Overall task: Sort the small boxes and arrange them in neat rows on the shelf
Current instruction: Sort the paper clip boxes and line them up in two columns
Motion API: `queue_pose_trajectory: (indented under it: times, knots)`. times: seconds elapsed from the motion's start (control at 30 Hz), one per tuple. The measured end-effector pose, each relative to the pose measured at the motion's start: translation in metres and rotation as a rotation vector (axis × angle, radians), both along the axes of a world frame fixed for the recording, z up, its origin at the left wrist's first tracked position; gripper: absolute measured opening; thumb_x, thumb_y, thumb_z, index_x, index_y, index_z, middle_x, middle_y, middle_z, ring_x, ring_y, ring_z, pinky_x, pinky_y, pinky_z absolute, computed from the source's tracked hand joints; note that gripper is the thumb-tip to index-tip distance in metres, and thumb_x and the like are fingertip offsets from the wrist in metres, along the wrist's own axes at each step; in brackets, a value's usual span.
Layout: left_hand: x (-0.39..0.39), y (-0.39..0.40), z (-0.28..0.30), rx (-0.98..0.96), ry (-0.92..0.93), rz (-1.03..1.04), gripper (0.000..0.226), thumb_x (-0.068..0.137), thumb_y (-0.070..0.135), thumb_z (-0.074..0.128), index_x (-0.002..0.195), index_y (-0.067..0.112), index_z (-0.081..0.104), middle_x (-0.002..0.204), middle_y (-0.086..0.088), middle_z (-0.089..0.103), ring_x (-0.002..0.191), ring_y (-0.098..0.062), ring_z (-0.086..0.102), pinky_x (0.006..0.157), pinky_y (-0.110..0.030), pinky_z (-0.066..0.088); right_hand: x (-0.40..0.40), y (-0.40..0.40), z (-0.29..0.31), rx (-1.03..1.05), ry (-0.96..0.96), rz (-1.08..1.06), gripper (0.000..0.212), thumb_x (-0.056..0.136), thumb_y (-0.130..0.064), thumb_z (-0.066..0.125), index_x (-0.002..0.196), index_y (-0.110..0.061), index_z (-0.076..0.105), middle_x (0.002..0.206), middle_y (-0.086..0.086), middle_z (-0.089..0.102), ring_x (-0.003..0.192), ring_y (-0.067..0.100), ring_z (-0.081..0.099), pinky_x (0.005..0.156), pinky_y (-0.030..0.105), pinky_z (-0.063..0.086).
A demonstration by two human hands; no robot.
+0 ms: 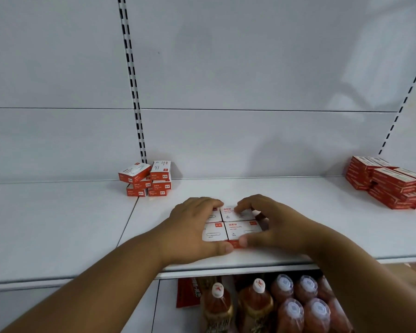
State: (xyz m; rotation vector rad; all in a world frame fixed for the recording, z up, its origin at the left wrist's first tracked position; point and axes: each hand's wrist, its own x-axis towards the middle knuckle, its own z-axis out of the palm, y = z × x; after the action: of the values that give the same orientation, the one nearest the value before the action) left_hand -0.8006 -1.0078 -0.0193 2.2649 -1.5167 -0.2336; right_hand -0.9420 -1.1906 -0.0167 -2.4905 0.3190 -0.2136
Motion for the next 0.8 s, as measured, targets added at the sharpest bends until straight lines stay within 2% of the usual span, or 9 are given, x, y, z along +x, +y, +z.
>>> queue_pose_trajectory:
  times: [0.07,0.17,0.27,0.37,0.47,0.53,0.63,0.73,0.8]
  knots:
    - [0.000,0.008,0.004,-0.040,0.029,0.042,0.092,0.074,0.069,0.067,0.149,0.044,0.019,0.157,0.019,0.018,0.143,-0.007,0.018,0.117,-0.034,0.022,-0.004,0.001,0.001,0.043,-0.044,-0.058,0.056,0.073,-0.063,0.065,0.123,-0.040,0.053,0.124,-0.020,0.051,0.105,0.004,0.057,0.088,0.023,0.053]
    - [0.007,0.025,0.007,-0.006,-0.008,0.098,0.092,0.072,0.075,0.062,0.148,0.048,0.017,0.159,0.022,0.015,0.146,-0.009,0.015,0.117,-0.040,0.022,-0.007,-0.002,0.002,-0.140,-0.101,-0.167,0.043,0.089,-0.056,0.053,0.127,-0.036,0.056,0.119,-0.019,0.053,0.100,0.000,0.056,0.077,0.015,0.046]
    - [0.021,0.038,0.011,-0.077,-0.017,0.212,0.075,0.078,0.071,0.059,0.143,0.044,0.032,0.152,0.019,0.032,0.140,-0.010,0.030,0.113,-0.039,0.033,0.002,0.001,0.013,-0.218,-0.177,-0.216,0.022,0.094,-0.042,0.056,0.112,-0.032,0.064,0.108,-0.016,0.058,0.088,0.001,0.058,0.070,0.011,0.040]
    - [0.039,0.046,0.016,-0.240,0.010,0.296,0.041,0.089,0.050,0.060,0.127,0.036,0.052,0.126,0.016,0.055,0.115,-0.005,0.052,0.092,-0.027,0.046,0.029,0.018,0.029,-0.243,-0.186,-0.181,0.012,0.092,-0.041,0.058,0.100,-0.034,0.063,0.099,-0.016,0.056,0.082,0.000,0.057,0.067,0.015,0.039]
    - [0.061,0.049,0.015,-0.374,-0.086,0.371,0.016,0.090,0.035,0.066,0.105,0.032,0.063,0.093,0.020,0.058,0.089,-0.003,0.058,0.068,-0.017,0.040,0.070,0.042,0.041,-0.226,-0.149,-0.084,0.020,0.091,-0.043,0.060,0.107,-0.032,0.064,0.102,-0.014,0.057,0.086,0.006,0.060,0.071,0.019,0.041]
    - [0.078,0.051,0.014,-0.494,-0.131,0.490,0.009,0.088,0.028,0.067,0.096,0.030,0.063,0.083,0.016,0.057,0.080,-0.008,0.057,0.062,-0.021,0.037,0.098,0.058,0.048,-0.225,-0.109,-0.041,0.027,0.091,-0.042,0.061,0.116,-0.030,0.062,0.111,-0.009,0.060,0.092,0.012,0.061,0.077,0.022,0.042]
    - [0.102,0.055,0.007,-0.615,-0.142,0.705,0.024,0.090,0.029,0.065,0.114,0.026,0.063,0.104,-0.002,0.061,0.088,-0.018,0.059,0.072,-0.028,0.044,0.139,0.074,0.053,-0.166,-0.022,-0.012,0.044,0.096,-0.034,0.056,0.138,-0.034,0.046,0.132,0.001,0.057,0.109,0.019,0.056,0.088,0.027,0.044]
    - [0.115,0.056,-0.009,-0.399,-0.116,0.741,0.049,0.096,0.047,0.051,0.143,0.036,0.044,0.125,-0.011,0.056,0.114,-0.028,0.055,0.093,-0.038,0.046,0.171,0.080,0.048,-0.192,0.126,-0.028,0.052,0.100,-0.030,0.046,0.149,-0.040,0.030,0.149,0.001,0.045,0.129,0.026,0.048,0.103,0.034,0.042]
    - [0.122,0.055,-0.014,-0.332,-0.091,0.718,0.049,0.097,0.052,0.043,0.144,0.041,0.042,0.127,-0.009,0.058,0.118,-0.029,0.054,0.097,-0.040,0.045,0.181,0.081,0.045,-0.112,0.147,-0.055,0.046,0.101,-0.029,0.045,0.146,-0.036,0.039,0.147,0.002,0.045,0.122,0.023,0.051,0.100,0.032,0.045]
